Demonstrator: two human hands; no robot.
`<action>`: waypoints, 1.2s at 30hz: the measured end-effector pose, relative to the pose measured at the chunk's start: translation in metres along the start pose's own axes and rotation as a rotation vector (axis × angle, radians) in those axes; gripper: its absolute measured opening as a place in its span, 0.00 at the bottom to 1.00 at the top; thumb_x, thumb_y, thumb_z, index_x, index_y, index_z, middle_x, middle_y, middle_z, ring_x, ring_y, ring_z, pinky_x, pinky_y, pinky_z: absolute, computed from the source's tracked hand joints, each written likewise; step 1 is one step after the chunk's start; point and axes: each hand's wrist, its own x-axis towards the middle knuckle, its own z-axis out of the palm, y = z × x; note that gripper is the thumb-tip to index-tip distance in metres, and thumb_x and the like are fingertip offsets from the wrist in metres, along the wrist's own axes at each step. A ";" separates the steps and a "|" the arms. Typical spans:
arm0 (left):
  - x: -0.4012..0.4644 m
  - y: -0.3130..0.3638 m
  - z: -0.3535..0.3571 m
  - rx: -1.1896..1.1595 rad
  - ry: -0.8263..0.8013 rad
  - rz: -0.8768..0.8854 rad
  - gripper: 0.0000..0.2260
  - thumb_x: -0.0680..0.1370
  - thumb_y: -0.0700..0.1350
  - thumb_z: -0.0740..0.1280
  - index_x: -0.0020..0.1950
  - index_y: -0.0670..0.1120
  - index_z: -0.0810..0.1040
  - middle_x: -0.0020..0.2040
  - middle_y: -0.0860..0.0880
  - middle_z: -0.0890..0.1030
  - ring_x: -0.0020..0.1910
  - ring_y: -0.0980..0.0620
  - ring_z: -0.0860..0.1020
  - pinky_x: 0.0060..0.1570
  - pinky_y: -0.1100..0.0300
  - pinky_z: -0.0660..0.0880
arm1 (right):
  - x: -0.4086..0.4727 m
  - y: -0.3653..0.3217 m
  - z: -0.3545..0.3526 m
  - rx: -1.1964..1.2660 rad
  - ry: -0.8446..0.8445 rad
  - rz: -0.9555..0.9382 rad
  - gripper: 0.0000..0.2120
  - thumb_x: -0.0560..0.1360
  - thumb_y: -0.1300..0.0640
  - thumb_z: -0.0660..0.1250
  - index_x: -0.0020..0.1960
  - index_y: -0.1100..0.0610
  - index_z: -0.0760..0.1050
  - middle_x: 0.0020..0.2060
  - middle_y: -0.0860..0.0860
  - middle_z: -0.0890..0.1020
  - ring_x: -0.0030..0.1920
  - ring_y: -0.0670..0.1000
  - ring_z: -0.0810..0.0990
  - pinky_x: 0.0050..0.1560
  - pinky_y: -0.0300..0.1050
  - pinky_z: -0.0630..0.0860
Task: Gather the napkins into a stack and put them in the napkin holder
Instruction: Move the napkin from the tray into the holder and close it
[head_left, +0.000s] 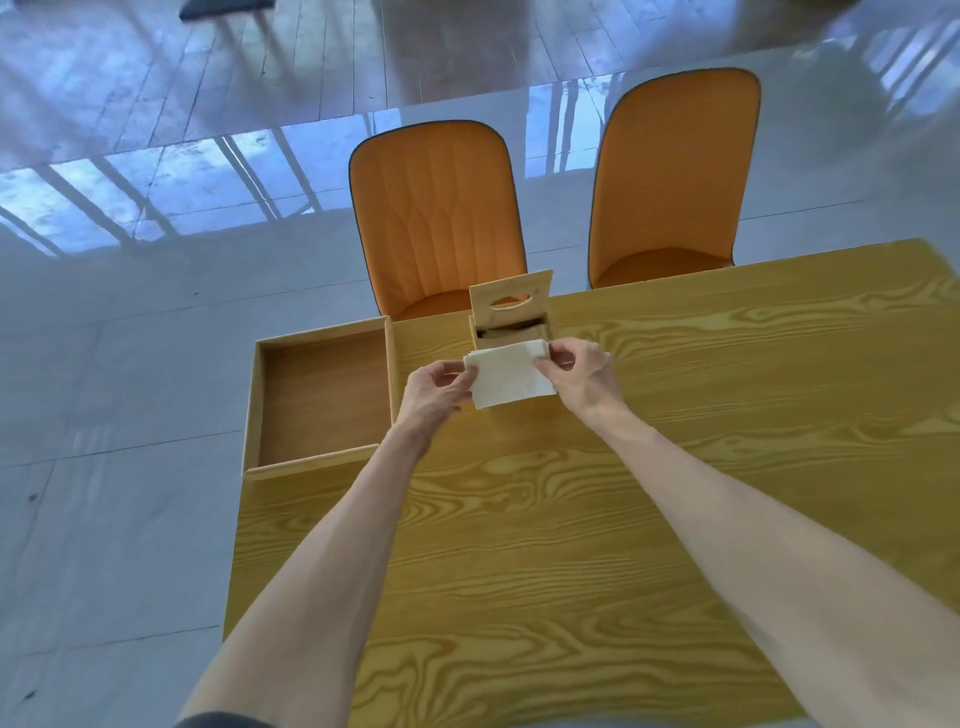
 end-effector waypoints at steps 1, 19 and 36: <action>0.001 0.002 0.007 0.002 0.005 0.004 0.13 0.77 0.51 0.71 0.58 0.47 0.80 0.48 0.51 0.85 0.45 0.55 0.84 0.48 0.56 0.78 | 0.002 0.004 -0.006 0.004 0.012 0.010 0.15 0.75 0.53 0.71 0.59 0.59 0.80 0.50 0.53 0.85 0.48 0.51 0.83 0.51 0.45 0.80; 0.047 0.012 0.048 0.174 0.295 -0.013 0.17 0.78 0.56 0.68 0.60 0.46 0.82 0.55 0.50 0.84 0.50 0.55 0.78 0.49 0.60 0.72 | 0.065 0.025 -0.001 -0.093 0.013 0.043 0.14 0.76 0.48 0.69 0.56 0.56 0.82 0.49 0.51 0.86 0.46 0.49 0.81 0.40 0.37 0.71; 0.067 0.009 0.075 0.432 0.528 -0.014 0.13 0.78 0.48 0.69 0.59 0.47 0.72 0.54 0.49 0.82 0.48 0.47 0.81 0.41 0.54 0.74 | 0.086 0.035 0.028 -0.231 0.130 0.102 0.21 0.71 0.56 0.76 0.59 0.54 0.70 0.47 0.52 0.80 0.40 0.48 0.75 0.33 0.38 0.67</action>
